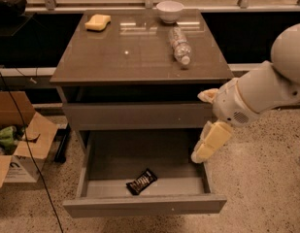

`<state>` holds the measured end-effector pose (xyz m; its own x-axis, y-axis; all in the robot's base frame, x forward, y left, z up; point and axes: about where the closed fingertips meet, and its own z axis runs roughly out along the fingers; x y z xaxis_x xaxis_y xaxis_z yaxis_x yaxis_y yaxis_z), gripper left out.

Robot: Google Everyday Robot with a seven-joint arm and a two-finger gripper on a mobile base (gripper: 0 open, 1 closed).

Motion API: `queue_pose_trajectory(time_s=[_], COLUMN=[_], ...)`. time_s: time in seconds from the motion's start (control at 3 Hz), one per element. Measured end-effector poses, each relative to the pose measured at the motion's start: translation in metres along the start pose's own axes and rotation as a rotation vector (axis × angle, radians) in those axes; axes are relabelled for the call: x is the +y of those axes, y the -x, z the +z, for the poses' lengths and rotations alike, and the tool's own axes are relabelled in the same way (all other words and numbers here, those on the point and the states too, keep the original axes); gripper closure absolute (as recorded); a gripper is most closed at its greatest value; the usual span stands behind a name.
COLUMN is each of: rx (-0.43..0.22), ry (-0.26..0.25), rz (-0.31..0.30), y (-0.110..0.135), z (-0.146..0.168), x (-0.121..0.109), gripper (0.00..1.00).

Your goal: Pick rxbar chocolate from middle drawer and place on counter

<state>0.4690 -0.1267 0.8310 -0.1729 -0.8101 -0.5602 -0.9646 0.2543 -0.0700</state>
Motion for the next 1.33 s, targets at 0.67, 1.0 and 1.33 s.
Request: queue_pose_trajectory(time_s=[0.67, 1.0, 1.33], rx=[-0.067, -0.067, -0.065], ry=[0.044, 0.070, 0.129], rz=[0.052, 0.062, 0.110], y=[-0.018, -0.020, -0.028], z=[0.038, 0.047, 0.081], x=[-0.011, -0.007, 0.004], gripper=[0.00, 0.00, 0.00])
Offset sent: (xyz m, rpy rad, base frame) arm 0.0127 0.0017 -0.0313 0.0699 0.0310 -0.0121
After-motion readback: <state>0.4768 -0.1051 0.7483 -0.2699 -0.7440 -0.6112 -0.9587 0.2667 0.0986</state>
